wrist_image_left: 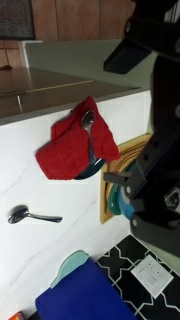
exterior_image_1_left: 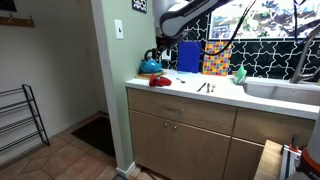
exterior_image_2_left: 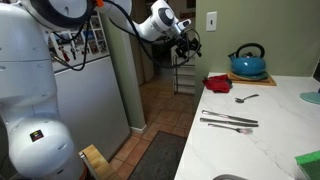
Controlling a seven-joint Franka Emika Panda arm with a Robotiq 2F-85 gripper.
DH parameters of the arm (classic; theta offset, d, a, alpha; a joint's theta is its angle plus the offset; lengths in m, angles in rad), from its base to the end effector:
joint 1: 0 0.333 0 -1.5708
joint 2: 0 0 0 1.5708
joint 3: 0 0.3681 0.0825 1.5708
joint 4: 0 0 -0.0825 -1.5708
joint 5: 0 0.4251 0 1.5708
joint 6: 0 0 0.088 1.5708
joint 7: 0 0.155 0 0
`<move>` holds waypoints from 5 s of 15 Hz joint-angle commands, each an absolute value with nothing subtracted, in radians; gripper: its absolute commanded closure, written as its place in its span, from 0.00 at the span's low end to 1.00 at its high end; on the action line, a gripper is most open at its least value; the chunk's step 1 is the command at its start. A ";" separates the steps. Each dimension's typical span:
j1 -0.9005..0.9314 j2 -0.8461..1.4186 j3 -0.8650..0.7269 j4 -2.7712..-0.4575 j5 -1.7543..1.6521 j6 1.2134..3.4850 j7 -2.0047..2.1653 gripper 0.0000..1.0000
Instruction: Take the spoon off of the hand towel
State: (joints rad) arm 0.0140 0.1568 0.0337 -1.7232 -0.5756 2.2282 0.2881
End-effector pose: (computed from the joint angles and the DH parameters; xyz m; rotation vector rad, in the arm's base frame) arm 0.7090 -0.0050 0.5277 2.6418 0.0471 0.5696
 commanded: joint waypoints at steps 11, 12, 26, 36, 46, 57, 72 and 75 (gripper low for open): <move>0.011 0.378 0.005 -1.548 -0.496 2.261 -0.139 0.00; 0.014 0.396 0.003 -1.532 -0.487 2.267 -0.157 0.00; 0.055 0.613 -0.039 -1.318 -0.481 2.257 -0.181 0.27; 0.070 0.678 -0.070 -1.241 -0.483 2.228 -0.179 0.51; 0.083 0.701 -0.082 -1.203 -0.487 2.124 -0.181 0.76; 0.104 0.702 -0.105 -1.182 -0.518 2.124 -0.167 0.98; 0.187 0.599 -0.215 -1.324 -0.928 2.142 0.036 0.98; 0.164 0.561 -0.212 -1.409 -1.062 2.156 0.059 0.98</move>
